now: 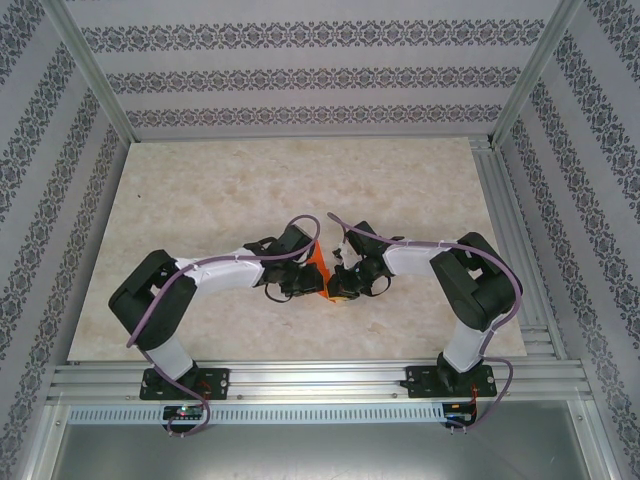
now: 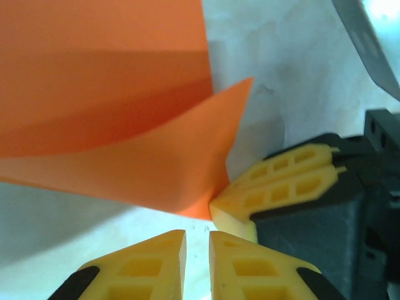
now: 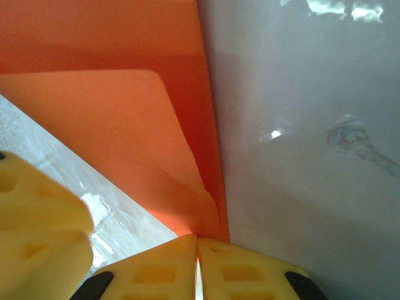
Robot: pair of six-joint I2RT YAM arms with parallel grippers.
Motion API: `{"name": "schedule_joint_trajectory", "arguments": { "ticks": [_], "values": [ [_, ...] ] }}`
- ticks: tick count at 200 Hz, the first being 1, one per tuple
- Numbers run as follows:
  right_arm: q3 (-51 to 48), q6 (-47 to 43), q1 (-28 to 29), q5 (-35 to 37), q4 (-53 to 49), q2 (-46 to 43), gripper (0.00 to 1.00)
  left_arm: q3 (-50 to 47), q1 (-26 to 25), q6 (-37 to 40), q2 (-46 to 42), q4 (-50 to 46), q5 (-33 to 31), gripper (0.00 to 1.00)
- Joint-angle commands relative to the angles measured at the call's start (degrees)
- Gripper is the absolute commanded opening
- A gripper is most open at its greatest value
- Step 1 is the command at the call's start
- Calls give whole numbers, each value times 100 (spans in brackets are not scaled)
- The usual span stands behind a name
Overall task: Fold a paper plane with a square sheet of paper (fold left side to right side)
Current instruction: Third fold the triangle at the center of the table.
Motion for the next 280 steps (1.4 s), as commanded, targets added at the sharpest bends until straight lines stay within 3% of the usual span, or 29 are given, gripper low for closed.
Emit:
{"name": "schedule_joint_trajectory", "arguments": {
  "ticks": [1, 116, 186, 280],
  "values": [
    [-166, 58, 68, 762, -308, 391, 11, -201, -96, -652, 26, 847, -201, 19],
    [-103, 13, 93, 740, -334, 522, 10, -208, -200, -897, 456, 1013, -301, 15],
    [-55, -40, 120, 862, -495, 559, 10, -285, -179, -843, 695, 665, -797, 13],
    [-13, -97, 170, 1021, -668, 619, 10, -448, 400, -495, 468, 305, -1044, 13]
  ]
}}
